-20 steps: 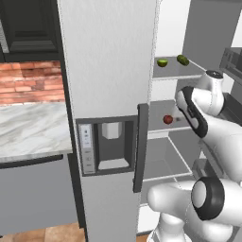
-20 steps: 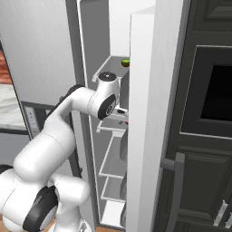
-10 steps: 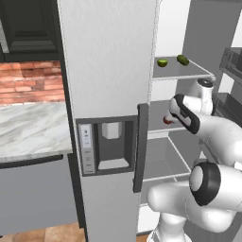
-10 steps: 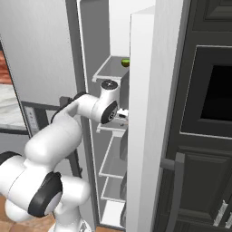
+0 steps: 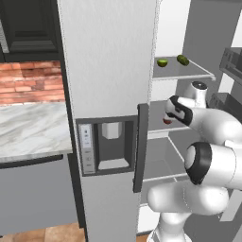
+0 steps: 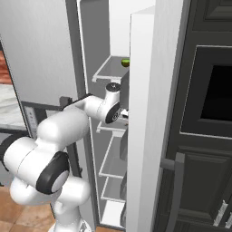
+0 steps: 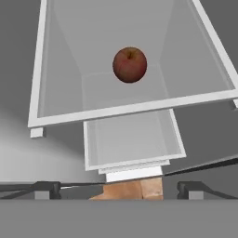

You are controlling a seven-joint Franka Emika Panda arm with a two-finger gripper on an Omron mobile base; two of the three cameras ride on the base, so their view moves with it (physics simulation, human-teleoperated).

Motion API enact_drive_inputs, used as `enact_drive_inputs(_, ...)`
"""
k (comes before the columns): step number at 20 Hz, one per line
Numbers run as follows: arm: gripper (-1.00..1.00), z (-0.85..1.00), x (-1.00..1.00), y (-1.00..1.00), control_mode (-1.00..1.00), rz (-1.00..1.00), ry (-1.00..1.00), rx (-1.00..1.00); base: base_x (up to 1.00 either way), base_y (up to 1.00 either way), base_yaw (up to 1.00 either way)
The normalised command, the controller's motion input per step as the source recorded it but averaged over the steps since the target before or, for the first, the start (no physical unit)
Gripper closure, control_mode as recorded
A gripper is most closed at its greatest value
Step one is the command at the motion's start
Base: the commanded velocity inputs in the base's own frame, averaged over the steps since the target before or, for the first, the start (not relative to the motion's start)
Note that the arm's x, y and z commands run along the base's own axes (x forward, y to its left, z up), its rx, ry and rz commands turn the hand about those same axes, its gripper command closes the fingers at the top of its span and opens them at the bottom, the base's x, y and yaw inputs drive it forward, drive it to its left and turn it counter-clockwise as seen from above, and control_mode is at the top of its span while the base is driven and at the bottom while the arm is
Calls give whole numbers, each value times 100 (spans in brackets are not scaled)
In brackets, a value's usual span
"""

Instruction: Pick up the apple and kiwi from the fridge and place one fruit on each plate on the dining counter.

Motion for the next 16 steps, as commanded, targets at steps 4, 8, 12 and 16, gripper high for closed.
enact_drive_inputs(4,-100,-14,38,-12,-100,-1,0,2,0,0,0)
enact_drive_inputs(8,-100,-17,29,-13,-100,0,0,1,0,0,0)
enact_drive_inputs(12,-100,-15,31,-6,-100,0,1,0,0,0,0)
enact_drive_inputs(16,-100,-15,29,0,-100,0,2,0,0,0,0)
